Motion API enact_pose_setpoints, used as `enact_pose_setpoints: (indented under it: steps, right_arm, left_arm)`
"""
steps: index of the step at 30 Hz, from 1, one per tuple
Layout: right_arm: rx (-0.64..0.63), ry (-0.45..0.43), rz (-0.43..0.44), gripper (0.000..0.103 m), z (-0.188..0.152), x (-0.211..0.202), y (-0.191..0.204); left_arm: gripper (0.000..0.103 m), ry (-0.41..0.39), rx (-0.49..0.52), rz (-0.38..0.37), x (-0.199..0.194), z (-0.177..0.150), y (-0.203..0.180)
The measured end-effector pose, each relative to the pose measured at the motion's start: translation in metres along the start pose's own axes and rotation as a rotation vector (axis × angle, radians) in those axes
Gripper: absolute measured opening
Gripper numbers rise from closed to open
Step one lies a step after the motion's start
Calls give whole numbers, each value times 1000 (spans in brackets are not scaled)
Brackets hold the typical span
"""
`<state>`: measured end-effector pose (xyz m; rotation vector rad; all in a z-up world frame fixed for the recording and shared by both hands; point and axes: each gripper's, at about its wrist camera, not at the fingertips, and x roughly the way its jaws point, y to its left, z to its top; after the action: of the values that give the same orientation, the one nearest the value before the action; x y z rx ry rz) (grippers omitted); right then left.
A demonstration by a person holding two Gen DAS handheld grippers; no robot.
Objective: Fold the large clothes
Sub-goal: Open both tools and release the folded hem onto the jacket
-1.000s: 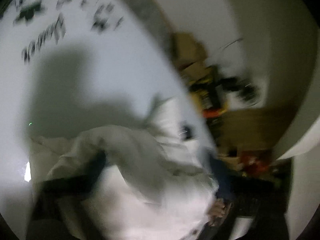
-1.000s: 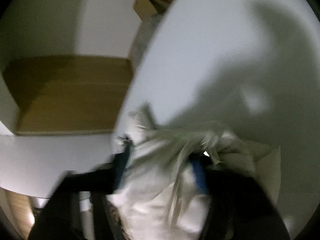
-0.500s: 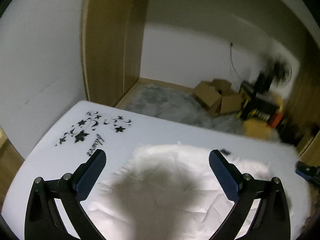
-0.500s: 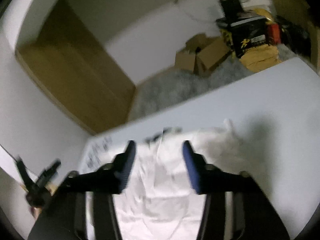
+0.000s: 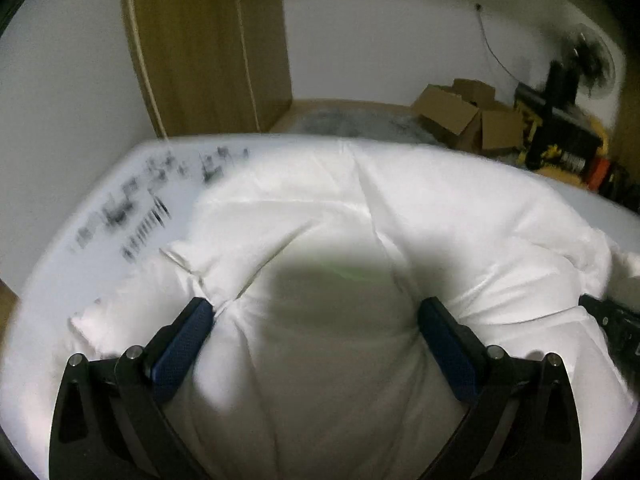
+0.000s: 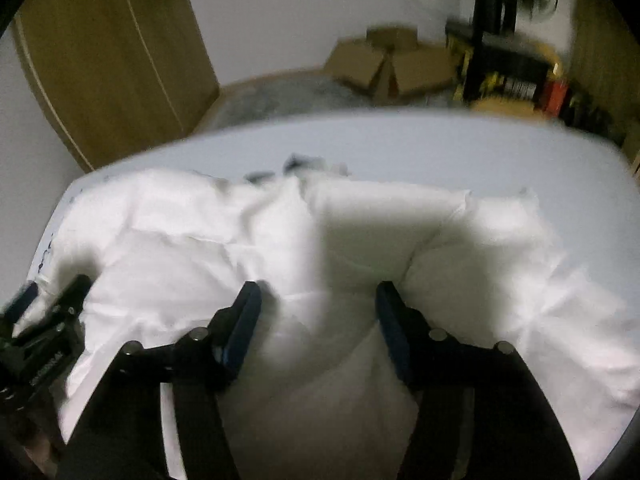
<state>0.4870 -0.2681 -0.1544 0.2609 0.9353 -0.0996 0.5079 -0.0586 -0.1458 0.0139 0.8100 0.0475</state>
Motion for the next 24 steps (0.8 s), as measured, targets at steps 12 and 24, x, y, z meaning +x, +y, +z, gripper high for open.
enact_pose_setpoints:
  steps: [12,24]
  right_arm:
    - [-54,-78,-45,66,-18,16,8]
    - [-105,-162,-167,92,26,-54,-12]
  left_arm:
    - [103,-10,-25,-29,17,-11,2]
    - [103,-50,-2,-66,-21,53,41]
